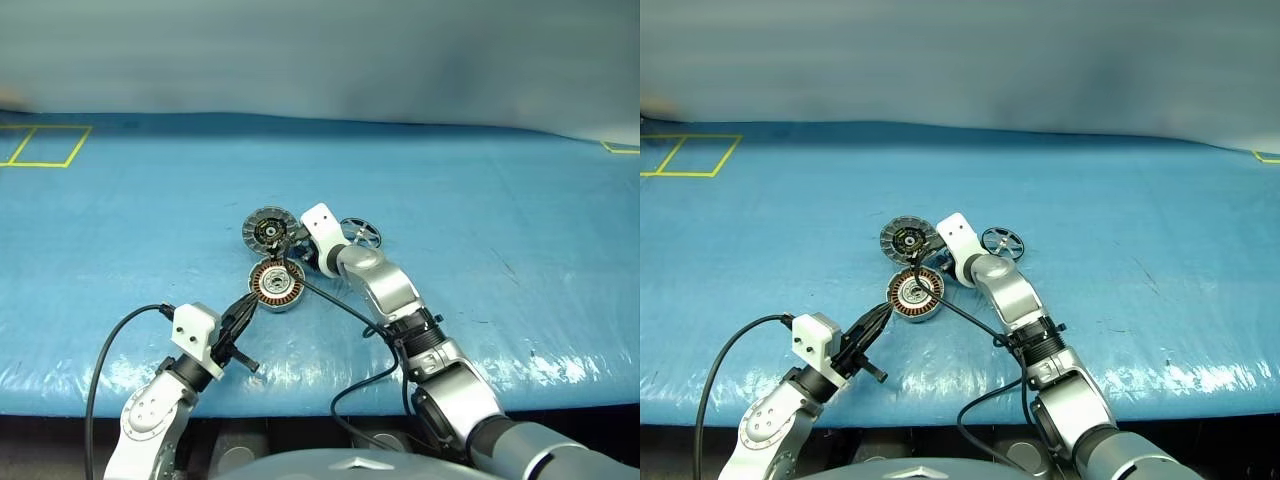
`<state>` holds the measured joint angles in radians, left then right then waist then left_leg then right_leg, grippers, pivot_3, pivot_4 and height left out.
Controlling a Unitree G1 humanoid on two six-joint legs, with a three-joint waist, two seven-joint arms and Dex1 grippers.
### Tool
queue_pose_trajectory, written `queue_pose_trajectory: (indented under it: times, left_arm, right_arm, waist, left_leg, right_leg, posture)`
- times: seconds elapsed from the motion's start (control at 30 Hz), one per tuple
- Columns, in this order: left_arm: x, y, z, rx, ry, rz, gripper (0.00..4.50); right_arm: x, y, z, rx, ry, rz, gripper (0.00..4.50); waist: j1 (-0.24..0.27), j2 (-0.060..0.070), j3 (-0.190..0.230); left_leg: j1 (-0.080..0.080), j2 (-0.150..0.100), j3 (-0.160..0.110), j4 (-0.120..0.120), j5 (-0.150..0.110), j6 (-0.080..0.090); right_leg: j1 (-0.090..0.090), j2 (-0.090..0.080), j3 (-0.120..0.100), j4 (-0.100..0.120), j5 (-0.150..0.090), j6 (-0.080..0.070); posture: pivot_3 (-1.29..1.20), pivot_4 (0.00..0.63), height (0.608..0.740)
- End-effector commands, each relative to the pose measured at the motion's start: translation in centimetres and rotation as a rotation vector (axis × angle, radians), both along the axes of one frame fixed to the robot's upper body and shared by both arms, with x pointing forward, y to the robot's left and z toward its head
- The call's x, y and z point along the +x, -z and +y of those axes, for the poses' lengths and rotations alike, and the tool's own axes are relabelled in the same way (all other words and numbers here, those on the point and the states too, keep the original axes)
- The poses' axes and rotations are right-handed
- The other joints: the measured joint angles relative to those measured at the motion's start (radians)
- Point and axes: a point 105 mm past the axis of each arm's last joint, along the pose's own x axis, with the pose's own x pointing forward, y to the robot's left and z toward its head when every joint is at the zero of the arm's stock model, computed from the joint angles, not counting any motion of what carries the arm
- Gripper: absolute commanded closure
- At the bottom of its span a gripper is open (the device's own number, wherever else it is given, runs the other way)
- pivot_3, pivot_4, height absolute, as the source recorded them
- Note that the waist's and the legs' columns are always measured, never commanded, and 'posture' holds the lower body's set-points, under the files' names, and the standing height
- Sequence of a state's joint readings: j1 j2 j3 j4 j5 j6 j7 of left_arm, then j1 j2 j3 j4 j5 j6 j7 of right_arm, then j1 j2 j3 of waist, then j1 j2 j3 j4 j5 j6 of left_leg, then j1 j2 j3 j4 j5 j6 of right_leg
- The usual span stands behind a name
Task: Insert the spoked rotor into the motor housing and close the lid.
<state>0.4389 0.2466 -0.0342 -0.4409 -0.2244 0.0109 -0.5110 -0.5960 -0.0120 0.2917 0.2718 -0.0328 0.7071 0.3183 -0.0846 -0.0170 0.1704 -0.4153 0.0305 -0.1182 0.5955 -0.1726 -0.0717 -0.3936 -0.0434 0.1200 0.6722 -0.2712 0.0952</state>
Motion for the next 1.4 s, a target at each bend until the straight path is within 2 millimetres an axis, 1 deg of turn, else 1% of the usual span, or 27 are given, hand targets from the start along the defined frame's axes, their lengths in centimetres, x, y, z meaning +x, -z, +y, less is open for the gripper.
queue_pose_trajectory:
  times: [0.03,0.07,0.17,0.23,0.27,0.33,0.43,0.53,0.6,0.67,0.7,0.73,0.8,0.87,0.93,1.03,1.17,1.27,1.4]
  left_arm:
    - [-0.2,-0.5,-0.6,-0.007,0.028,-0.020,4.40]
    - [-0.2,-0.4,-0.8,-0.011,0.040,-0.010,4.40]
    - [-0.3,0.1,-1.3,0.011,0.076,0.005,4.40]
    - [-0.4,0.4,-1.8,0.006,0.094,0.012,4.40]
    - [-0.5,0.5,-2.0,0.004,0.106,0.013,4.40]
    - [-0.5,0.5,-2.2,0.008,0.115,0.008,4.40]
    - [-0.4,0.5,-2.2,0.013,0.102,-0.014,4.40]
    - [-0.4,0.5,-2.2,-0.002,0.098,-0.015,4.40]
    - [-0.4,0.5,-2.1,0.002,0.096,-0.019,4.40]
    - [-0.6,0.6,-1.9,0.010,0.085,-0.029,4.40]
    - [-0.7,0.6,-1.7,0.010,0.078,-0.034,4.40]
    - [-0.8,0.4,-1.6,-0.010,0.081,-0.051,4.40]
    - [-1.0,0.1,-1.3,-0.033,0.072,-0.073,4.40]
    - [-1.1,0.2,-0.8,-0.028,0.050,-0.073,4.40]
    - [-1.2,0.8,-0.3,0.013,0.049,-0.058,4.40]
    - [-1.1,0.8,0.3,-0.006,0.015,-0.056,4.40]
    - [-0.9,1.0,0.6,-0.006,-0.020,-0.066,4.40]
    - [-0.9,1.1,0.4,-0.003,-0.021,-0.066,4.40]
    - [-1.0,1.0,0.5,-0.013,-0.035,-0.069,4.40]
  right_arm:
    - [-0.6,1.0,-0.9,-0.035,0.019,0.019,3.67]
    - [-0.8,1.1,-1.0,-0.036,0.020,0.021,3.86]
    - [-1.4,1.0,-1.5,-0.052,0.023,0.007,3.85]
    - [-1.3,-1.1,-1.8,-0.062,0.029,-0.105,3.85]
    - [-1.2,-2.5,-1.9,-0.054,0.038,-0.169,3.85]
    - [-1.1,-4.4,-2.1,-0.036,0.051,-0.239,3.85]
    - [-1.3,-8.3,-3.4,0.015,0.113,-0.353,3.85]
    - [-1.9,-10.6,-4.6,0.054,0.153,-0.394,3.85]
    - [-2.5,-11.3,-4.9,0.068,0.154,-0.400,3.85]
    - [-4.0,-11.0,-5.0,0.069,0.096,-0.361,3.85]
    - [-4.9,-10.5,-4.9,0.041,0.045,-0.341,3.85]
    - [-6.1,-9.5,-4.5,-0.020,-0.044,-0.324,3.85]
    - [-7.7,-8.0,-4.0,-0.088,-0.152,-0.303,3.85]
    - [-9.0,-6.4,-3.0,-0.062,-0.194,-0.245,3.85]
    - [-10.0,-5.5,-1.4,-0.032,-0.230,-0.225,3.85]
    - [-10.2,-5.2,0.8,0.036,-0.243,-0.227,3.85]
    - [-9.5,-4.9,3.2,0.081,-0.240,-0.227,3.85]
    - [-8.9,-4.7,4.0,0.115,-0.222,-0.212,3.85]
    - [-8.4,-4.0,4.1,0.144,-0.204,-0.180,3.85]
  waist:
    - [0.002,0.000,0.000]
    - [0.003,0.000,0.000]
    - [0.004,0.000,0.000]
    - [0.006,0.000,0.000]
    - [0.006,0.000,0.000]
    - [0.006,0.000,0.000]
    - [0.003,0.001,0.001]
    - [0.006,0.001,0.001]
    - [0.006,0.001,0.001]
    - [0.008,0.001,0.001]
    - [0.009,0.001,0.001]
    - [0.011,0.001,0.001]
    - [0.015,0.001,0.001]
    - [0.014,0.001,0.001]
    - [0.011,0.001,0.001]
    - [0.006,0.001,0.001]
    - [0.010,-0.002,-0.001]
    - [0.013,-0.002,-0.001]
    - [0.015,-0.002,0.000]
  left_leg:
    - [0.000,0.000,0.000,0.000,0.000,0.000]
    - [0.000,0.000,0.000,0.000,0.000,0.000]
    - [0.000,0.000,0.000,-0.001,0.000,0.000]
    - [0.000,0.000,0.000,-0.001,0.000,0.000]
    - [-0.001,0.000,0.000,-0.001,0.000,0.000]
    - [-0.002,0.000,0.000,-0.001,0.000,0.000]
    - [-0.004,0.000,0.000,-0.001,0.000,0.000]
    - [-0.004,0.000,0.000,-0.003,0.000,0.000]
    - [-0.004,0.000,0.000,-0.004,0.000,0.000]
    - [-0.005,0.000,0.000,-0.005,0.000,0.000]
    - [-0.005,0.000,0.000,-0.005,0.000,0.000]
    - [-0.006,0.000,0.000,-0.005,0.000,0.000]
    - [-0.007,0.000,0.000,-0.005,-0.001,0.001]
    - [-0.007,0.000,0.000,-0.005,-0.001,0.001]
    - [-0.007,0.001,0.000,-0.005,-0.001,0.001]
    - [-0.007,0.001,0.000,-0.004,-0.001,0.001]
    - [-0.007,0.001,0.001,-0.001,-0.001,0.001]
    - [-0.007,0.001,0.001,-0.001,-0.001,0.001]
    - [-0.007,0.001,0.001,-0.003,-0.001,0.001]
  right_leg:
    - [0.000,0.000,0.000,0.000,0.000,0.000]
    - [0.000,0.000,0.000,0.000,0.000,0.000]
    - [0.000,0.000,0.000,-0.001,0.000,0.000]
    - [-0.001,0.000,0.000,-0.001,0.000,0.000]
    - [-0.001,0.000,0.000,-0.001,0.000,0.000]
    - [-0.002,0.000,0.000,-0.001,0.000,0.000]
    - [-0.004,0.000,0.000,-0.001,0.000,0.000]
    - [-0.005,0.000,0.000,-0.002,-0.001,-0.001]
    - [-0.004,0.000,0.000,-0.004,-0.001,0.000]
    - [-0.004,0.000,0.000,-0.006,0.000,0.000]
    - [-0.004,0.000,0.000,-0.006,0.000,0.000]
    - [-0.004,0.000,0.000,-0.007,0.000,0.000]
    - [-0.004,-0.001,0.000,-0.010,0.000,0.000]
    - [-0.004,-0.001,-0.001,-0.011,0.000,0.000]
    - [-0.005,0.000,-0.001,-0.010,0.000,0.000]
    - [-0.005,0.000,0.000,-0.009,0.000,0.000]
    - [-0.006,-0.001,-0.001,-0.012,0.000,0.001]
    - [-0.006,-0.001,0.000,-0.011,0.001,0.001]
    - [-0.004,0.000,-0.001,-0.010,0.001,0.001]
  posture:
    - [0.00,0.150,0.740]
    - [0.00,0.150,0.740]
    - [0.00,0.150,0.740]
    - [0.00,0.150,0.740]
    - [0.00,0.150,0.740]
    - [0.00,0.150,0.740]
    - [0.00,0.150,0.740]
    - [0.00,0.150,0.740]
    - [0.00,0.150,0.740]
    - [0.00,0.150,0.740]
    - [0.00,0.150,0.740]
    - [0.00,0.150,0.740]
    - [0.00,0.150,0.740]
    - [0.00,0.150,0.740]
    - [0.00,0.150,0.740]
    - [0.00,0.150,0.740]
    - [0.00,0.150,0.740]
    - [0.00,0.150,0.740]
    - [0.00,0.150,0.740]
